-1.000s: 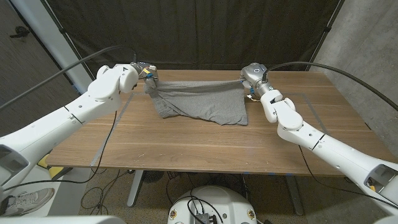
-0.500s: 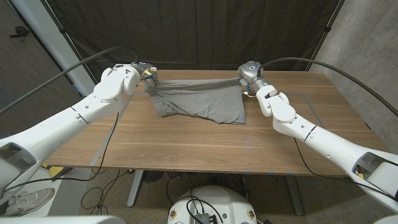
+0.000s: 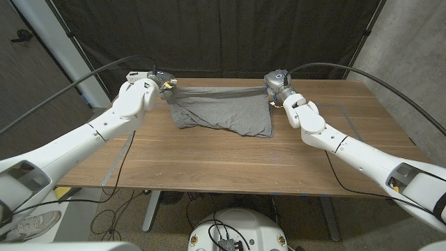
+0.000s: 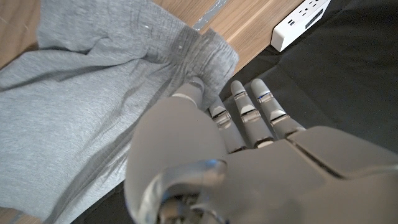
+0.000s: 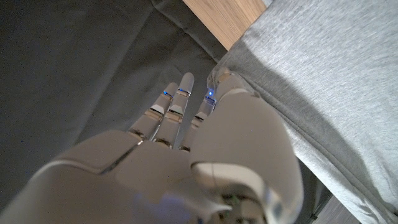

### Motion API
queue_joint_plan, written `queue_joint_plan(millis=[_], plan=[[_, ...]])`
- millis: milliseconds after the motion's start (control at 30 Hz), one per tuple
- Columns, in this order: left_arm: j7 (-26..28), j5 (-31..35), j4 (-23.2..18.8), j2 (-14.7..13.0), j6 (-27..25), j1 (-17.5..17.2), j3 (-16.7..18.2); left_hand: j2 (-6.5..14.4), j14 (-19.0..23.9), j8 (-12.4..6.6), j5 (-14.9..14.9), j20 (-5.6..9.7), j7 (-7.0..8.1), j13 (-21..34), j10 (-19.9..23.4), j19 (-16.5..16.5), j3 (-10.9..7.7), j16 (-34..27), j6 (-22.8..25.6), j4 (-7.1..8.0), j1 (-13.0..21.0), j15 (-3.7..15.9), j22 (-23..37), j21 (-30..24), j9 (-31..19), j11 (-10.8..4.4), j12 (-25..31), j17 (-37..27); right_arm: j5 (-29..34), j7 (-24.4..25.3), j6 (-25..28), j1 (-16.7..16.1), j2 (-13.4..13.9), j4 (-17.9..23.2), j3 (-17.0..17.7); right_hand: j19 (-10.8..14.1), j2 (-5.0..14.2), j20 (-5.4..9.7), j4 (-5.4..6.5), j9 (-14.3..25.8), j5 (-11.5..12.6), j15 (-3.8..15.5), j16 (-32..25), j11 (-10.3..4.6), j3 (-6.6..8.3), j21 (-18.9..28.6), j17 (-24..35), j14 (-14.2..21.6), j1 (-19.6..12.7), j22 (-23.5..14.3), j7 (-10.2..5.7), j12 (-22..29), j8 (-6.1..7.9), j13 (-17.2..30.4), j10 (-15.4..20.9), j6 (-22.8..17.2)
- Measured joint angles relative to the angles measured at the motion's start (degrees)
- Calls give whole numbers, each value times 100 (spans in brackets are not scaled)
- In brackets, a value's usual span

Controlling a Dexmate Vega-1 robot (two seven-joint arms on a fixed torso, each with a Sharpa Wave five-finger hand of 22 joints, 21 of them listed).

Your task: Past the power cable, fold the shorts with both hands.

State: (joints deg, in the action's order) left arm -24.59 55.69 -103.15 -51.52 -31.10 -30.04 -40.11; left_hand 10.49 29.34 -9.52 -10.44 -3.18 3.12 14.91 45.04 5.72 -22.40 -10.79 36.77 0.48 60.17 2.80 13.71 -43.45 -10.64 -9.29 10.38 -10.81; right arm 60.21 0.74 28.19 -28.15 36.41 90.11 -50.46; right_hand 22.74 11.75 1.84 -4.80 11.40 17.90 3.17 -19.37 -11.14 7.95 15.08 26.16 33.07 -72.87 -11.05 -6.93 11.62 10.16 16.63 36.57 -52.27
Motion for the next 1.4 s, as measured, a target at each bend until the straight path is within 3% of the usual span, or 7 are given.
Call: queue_joint_plan(millis=[200,333,433,567,700,933,1400], plan=[[-145,245,142,87,-151,71,-153,-100,-609,23,9,-153,-192,-227,-1212,-288,-52,42,-1317,94,-398,-21,-36,-86,25,273,-43,0,154,-546,281,165,-72,-27,-188,-97,-220,-96,94,-56,-114,-40,289,42,37,0,3,-494,182,0,-280,-169,-89,-137,-1111,1882],[-307,542,220,131,-292,111,-259,38,-1228,23,9,-297,-432,-344,-2221,-562,-238,42,-2324,197,-588,-43,-96,-131,25,516,-43,-17,223,-956,426,298,-124,-29,-304,-199,-248,-198,334,-75,-124,-61,557,226,-83,-20,-30,-1024,624,5,-246,-170,-89,-264,-1960,3323],[-383,777,293,176,-393,136,-362,131,-1471,23,-16,-383,-576,-374,-2603,-664,-536,42,-2717,221,-539,-43,-121,-143,25,597,-43,-51,243,-1352,539,350,-139,-17,-335,-239,-232,-238,510,-75,-124,-62,625,389,-163,-51,-41,-1226,917,14,-116,-169,-77,-326,-2228,3863],[-370,1046,342,224,-502,115,-436,152,-1583,23,-20,-369,-624,-374,-2870,-708,-783,15,-2959,283,-518,-52,-120,-185,25,539,-39,-80,180,-1637,622,349,-114,89,-324,-239,-133,-318,800,-75,-161,-71,647,439,-213,-52,-31,-1340,1305,13,-55,-120,19,-359,-2279,3961],[-268,1181,338,236,-546,34,-437,62,-1693,22,9,-397,-547,-397,-3161,-738,-760,-3,-3179,510,-765,-85,-147,-223,25,562,-16,-106,102,-1683,660,282,-62,230,-276,-273,-11,-354,1026,-75,-161,-81,691,491,-163,-52,-24,-1468,1529,13,-53,-80,76,-386,-2226,3872],[-27,1201,246,223,-547,-126,-310,-32,-1724,-46,14,-362,-379,-400,-3281,-705,-606,-33,-3214,728,-1146,-116,-173,-297,24,537,26,-106,-16,-1535,708,87,18,486,-149,-198,-109,-484,1117,-74,-174,-80,691,606,-118,-52,-67,-1530,1714,13,10,-36,136,-386,-2151,3647],[1111,13,-51,154,-350,-722,333,-177,-2175,-45,24,-292,-268,-383,-3651,-1133,38,0,-3562,992,-2445,-274,-226,-182,23,745,27,-47,-383,-928,821,-404,37,929,151,-71,-151,-357,1306,-73,-258,-80,750,700,-173,-51,-174,-1532,2103,40,98,5,173,-413,-2065,3434]])
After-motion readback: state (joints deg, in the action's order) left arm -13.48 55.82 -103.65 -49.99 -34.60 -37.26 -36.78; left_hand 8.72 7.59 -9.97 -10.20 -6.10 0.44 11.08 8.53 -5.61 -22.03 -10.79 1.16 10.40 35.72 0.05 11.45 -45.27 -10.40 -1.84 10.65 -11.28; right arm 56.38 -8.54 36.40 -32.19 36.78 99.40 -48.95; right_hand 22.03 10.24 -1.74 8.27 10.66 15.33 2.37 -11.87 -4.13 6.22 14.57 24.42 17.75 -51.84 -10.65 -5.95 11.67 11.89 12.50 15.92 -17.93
